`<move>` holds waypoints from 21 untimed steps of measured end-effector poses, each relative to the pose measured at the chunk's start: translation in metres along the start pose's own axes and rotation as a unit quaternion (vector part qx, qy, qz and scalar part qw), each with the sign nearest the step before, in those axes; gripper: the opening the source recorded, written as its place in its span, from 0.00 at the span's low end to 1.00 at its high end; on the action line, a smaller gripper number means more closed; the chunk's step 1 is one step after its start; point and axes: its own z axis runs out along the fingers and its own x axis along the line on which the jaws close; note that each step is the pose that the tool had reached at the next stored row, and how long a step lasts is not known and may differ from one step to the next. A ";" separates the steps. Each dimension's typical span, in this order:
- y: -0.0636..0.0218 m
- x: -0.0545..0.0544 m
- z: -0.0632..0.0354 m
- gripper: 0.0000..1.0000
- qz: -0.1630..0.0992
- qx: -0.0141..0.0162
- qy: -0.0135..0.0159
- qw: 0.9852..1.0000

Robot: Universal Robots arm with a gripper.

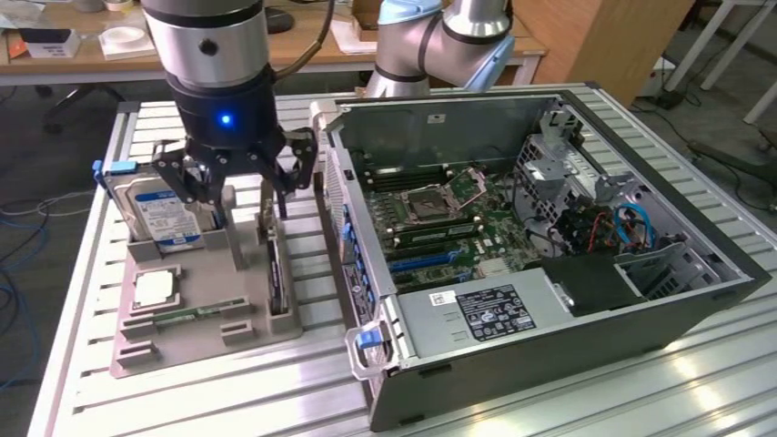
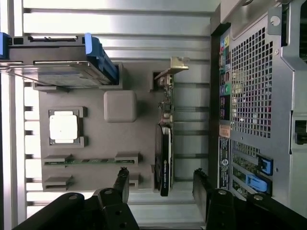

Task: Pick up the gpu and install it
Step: 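Pick up the gpu and move the gpu toward the slot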

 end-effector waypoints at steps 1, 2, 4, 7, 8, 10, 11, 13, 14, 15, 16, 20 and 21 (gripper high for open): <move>-0.0003 0.000 0.0016 0.65 0.000 0.000 0.000 1.000; -0.0005 0.000 0.0032 0.65 0.000 0.000 0.000 1.000; -0.0011 0.000 0.0059 0.65 0.000 0.000 0.000 1.000; -0.0020 0.000 0.0101 0.65 0.000 0.000 0.000 1.000; -0.0024 0.000 0.0115 0.65 0.000 0.000 0.000 1.000; -0.0030 0.000 0.0146 0.65 0.000 0.000 0.000 1.000; -0.0034 0.000 0.0161 0.65 0.000 0.000 0.000 1.000; -0.0042 0.000 0.0189 0.65 0.000 0.000 0.000 1.000; -0.0046 0.000 0.0204 0.65 0.000 0.000 0.000 1.000; -0.0050 0.000 0.0219 0.65 0.000 -0.001 0.000 1.000; -0.0054 0.000 0.0235 0.65 0.000 -0.001 0.000 1.000; -0.0073 0.001 0.0303 0.65 0.000 -0.001 0.000 1.000; -0.0077 0.001 0.0319 0.65 0.000 -0.001 0.000 1.000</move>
